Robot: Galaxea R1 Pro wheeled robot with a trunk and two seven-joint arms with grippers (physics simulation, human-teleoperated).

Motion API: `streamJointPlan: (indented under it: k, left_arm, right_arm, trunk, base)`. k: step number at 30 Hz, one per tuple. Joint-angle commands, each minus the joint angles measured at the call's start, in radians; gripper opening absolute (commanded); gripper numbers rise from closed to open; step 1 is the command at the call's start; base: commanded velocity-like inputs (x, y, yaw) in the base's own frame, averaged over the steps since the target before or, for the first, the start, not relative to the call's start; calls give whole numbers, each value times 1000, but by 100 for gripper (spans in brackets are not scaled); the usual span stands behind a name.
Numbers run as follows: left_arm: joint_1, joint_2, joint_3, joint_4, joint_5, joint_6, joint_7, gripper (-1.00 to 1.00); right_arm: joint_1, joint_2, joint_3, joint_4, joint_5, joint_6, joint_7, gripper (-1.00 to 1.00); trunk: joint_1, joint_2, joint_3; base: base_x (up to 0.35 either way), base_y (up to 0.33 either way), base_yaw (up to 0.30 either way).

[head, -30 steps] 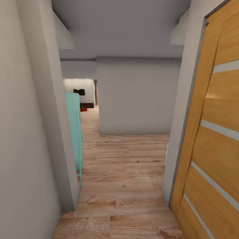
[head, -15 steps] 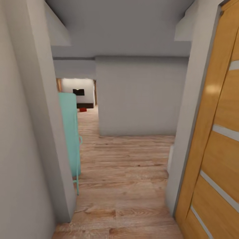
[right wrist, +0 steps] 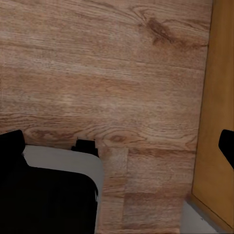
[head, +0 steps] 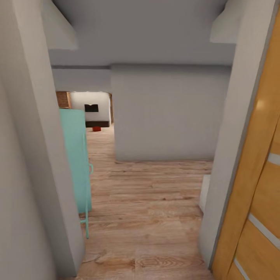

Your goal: Move the two storage containers from the living room to the garage. In the garage, place one container on the floor and stack the other container on top of it (either order is fine).

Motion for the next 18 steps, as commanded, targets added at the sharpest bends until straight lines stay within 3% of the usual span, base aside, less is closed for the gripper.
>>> streamJointPlan:
  k: [1,6,18]
  left_arm:
    - [-1,0,-2,1,5,-3,-1,100]
    - [-1,0,-2,1,5,-3,-1,100]
    - [-1,0,-2,1,5,-3,-1,100]
  right_arm:
    - [-1,2,-7,3,10,-5,-4,100]
    - [-1,13,-10,3,9,-6,-3,100]
    - [-1,13,-10,3,6,-6,-2,100]
  trunk:
    - [1,-1,-1]
    - [1,-1,-1]
    - [1,-1,-1]
  base:
    - [322,0,0]
    - [322,0,0]
    - [322,0,0]
